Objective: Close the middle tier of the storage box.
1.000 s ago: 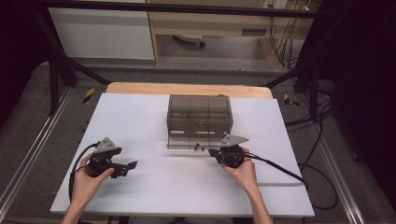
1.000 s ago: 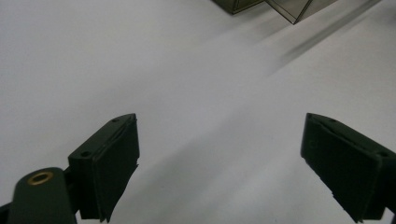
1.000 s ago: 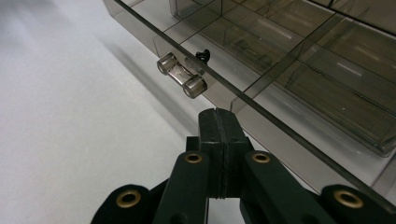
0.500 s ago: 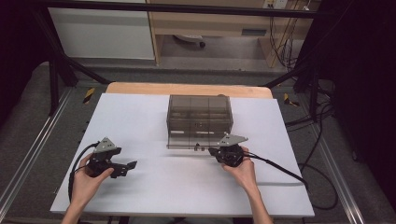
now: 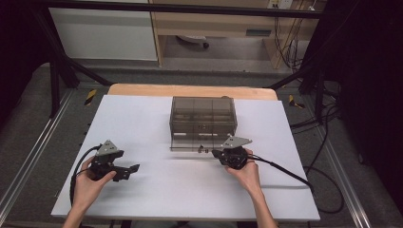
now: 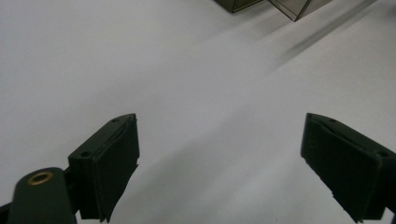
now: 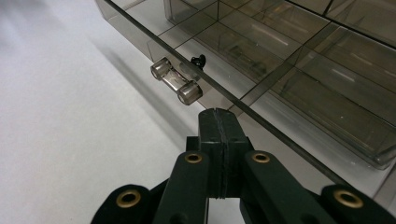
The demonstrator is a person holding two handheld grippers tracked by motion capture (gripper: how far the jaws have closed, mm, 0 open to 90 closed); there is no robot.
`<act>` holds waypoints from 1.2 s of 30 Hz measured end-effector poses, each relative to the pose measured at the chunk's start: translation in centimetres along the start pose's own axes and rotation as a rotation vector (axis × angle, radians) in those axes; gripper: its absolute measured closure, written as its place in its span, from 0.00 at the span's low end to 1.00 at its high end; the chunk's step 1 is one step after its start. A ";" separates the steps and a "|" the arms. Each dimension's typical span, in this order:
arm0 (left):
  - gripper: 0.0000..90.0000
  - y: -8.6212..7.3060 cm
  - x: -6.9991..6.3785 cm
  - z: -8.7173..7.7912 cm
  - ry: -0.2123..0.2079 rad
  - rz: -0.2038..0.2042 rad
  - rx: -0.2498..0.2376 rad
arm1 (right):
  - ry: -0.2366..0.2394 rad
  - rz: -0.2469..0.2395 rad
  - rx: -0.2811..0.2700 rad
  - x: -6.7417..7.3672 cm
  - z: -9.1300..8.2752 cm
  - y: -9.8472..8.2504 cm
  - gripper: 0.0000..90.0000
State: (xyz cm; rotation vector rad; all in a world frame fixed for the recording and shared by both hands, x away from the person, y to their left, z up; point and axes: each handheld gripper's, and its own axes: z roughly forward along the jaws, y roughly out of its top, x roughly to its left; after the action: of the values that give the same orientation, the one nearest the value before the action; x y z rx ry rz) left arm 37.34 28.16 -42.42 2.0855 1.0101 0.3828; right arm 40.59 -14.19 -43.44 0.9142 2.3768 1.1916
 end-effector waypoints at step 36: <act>0.12 0.0 0.0 0.0 -0.003 -0.003 -0.001 | -0.007 0.003 -0.012 -0.5 0.8 0.2 1.00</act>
State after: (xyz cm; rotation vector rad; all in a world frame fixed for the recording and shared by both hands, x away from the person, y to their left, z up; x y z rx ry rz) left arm 37.32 28.13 -42.46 2.0831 1.0111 0.3790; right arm 41.47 -13.98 -43.76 0.9170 2.3615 1.2003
